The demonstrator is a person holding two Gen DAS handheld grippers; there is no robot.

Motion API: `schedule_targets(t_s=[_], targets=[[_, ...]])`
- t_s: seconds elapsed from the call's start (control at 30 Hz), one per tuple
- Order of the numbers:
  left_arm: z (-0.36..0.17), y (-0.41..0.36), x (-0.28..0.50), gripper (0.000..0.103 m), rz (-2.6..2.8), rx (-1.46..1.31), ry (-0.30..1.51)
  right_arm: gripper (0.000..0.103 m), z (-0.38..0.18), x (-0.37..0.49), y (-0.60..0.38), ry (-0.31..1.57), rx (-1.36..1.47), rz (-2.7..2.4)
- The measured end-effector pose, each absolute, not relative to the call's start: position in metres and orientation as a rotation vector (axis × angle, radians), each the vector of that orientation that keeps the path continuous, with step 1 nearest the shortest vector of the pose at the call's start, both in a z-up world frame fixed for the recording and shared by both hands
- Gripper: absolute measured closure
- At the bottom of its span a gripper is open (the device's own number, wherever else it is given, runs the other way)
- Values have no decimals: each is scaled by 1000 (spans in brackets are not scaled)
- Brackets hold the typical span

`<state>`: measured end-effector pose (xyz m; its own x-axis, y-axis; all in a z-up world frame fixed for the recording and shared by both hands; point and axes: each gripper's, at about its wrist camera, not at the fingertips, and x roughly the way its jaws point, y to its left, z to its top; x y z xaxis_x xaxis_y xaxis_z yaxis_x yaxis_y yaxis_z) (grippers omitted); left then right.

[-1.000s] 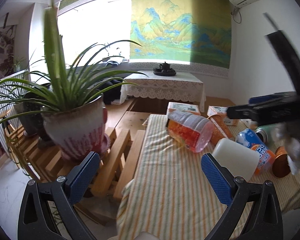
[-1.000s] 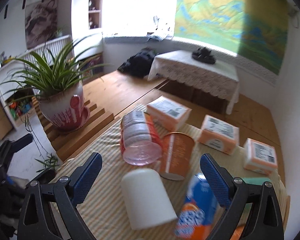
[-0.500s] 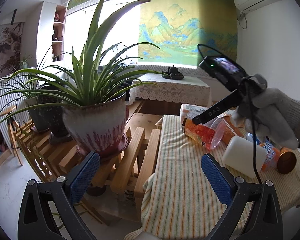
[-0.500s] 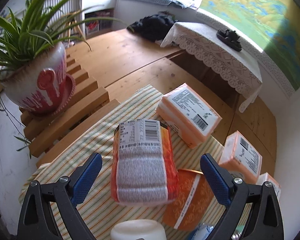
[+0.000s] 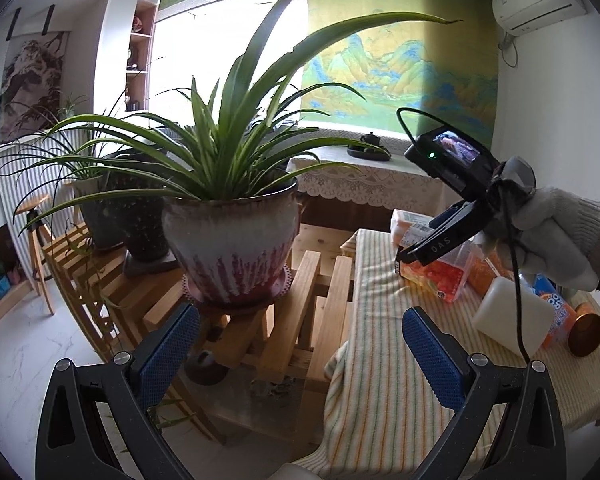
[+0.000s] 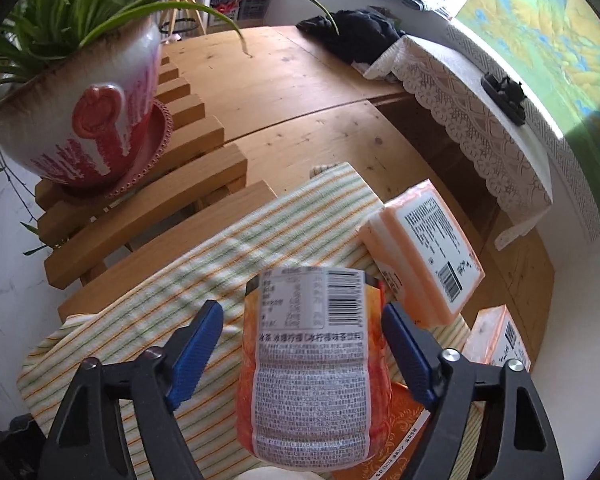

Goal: Flip cup upside down
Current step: 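Lift the jar with the right tool and rotate it open end down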

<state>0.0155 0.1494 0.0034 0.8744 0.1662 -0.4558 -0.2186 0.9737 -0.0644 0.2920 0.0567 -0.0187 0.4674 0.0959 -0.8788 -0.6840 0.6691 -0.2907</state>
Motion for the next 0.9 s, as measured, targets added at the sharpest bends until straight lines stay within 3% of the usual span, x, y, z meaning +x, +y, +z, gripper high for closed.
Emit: schedule_targets(t_s=[0.53,0.9], targets=[[10,172,-10,0,255,-149,440,29,-44,291,79,987,-969,421],[9,174,-12,0,251,-158,437,35,-12,272,77,900,-905,492]])
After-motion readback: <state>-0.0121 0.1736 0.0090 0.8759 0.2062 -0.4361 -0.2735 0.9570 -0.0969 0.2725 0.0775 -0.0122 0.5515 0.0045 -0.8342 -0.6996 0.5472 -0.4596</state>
